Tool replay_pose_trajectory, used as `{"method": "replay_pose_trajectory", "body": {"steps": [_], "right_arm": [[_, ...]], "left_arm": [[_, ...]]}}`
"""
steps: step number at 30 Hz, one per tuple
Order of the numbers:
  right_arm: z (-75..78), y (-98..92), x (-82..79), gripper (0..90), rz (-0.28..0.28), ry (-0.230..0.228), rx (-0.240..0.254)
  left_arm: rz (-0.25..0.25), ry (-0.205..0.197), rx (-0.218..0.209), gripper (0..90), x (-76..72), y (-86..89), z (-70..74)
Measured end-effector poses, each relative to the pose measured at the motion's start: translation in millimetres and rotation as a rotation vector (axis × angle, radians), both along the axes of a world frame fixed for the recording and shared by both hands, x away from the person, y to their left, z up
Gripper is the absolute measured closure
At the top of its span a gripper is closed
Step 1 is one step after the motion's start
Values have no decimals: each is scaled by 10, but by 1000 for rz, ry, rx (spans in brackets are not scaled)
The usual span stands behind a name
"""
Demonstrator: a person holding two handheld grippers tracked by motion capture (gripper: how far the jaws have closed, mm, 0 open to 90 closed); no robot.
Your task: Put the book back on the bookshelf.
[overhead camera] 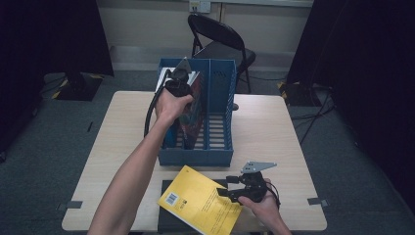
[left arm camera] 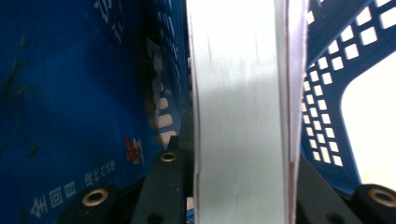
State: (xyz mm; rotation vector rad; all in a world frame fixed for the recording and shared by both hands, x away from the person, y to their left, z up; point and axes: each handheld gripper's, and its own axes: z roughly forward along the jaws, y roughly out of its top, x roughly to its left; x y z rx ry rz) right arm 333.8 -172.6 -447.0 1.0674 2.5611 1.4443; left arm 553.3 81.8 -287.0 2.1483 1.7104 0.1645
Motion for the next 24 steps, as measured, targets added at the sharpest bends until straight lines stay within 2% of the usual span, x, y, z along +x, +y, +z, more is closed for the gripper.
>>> {"method": "replay_pose_trajectory", "body": {"steps": [3,5,8,9,13,14,17,18,20,23,24], "right_arm": [[0,-2,1,348,0,0,1],[3,0,-4,348,1,1,1],[3,3,-10,348,5,-1,-1],[1,4,-11,348,5,-2,-1],[-9,5,-11,347,6,2,-2],[-7,4,-13,347,6,2,-1],[-6,4,-15,347,6,2,1],[-9,9,-16,347,8,2,-2],[-9,12,-17,347,7,3,-3],[-5,11,-26,347,9,1,-2],[-5,9,-28,347,8,1,-2]], "left_arm": [[25,-10,5,744,17,-28,10],[18,-10,19,743,38,-34,31],[50,-26,15,744,46,-51,59],[40,-35,25,744,45,-57,74],[60,-27,20,743,81,-55,84],[58,-39,23,743,92,-56,80],[61,-42,34,743,110,-103,73],[63,-56,37,744,109,-116,75],[72,-66,32,744,111,-142,62],[92,-58,26,743,123,-146,1],[102,-70,32,743,118,-155,-3]]}}
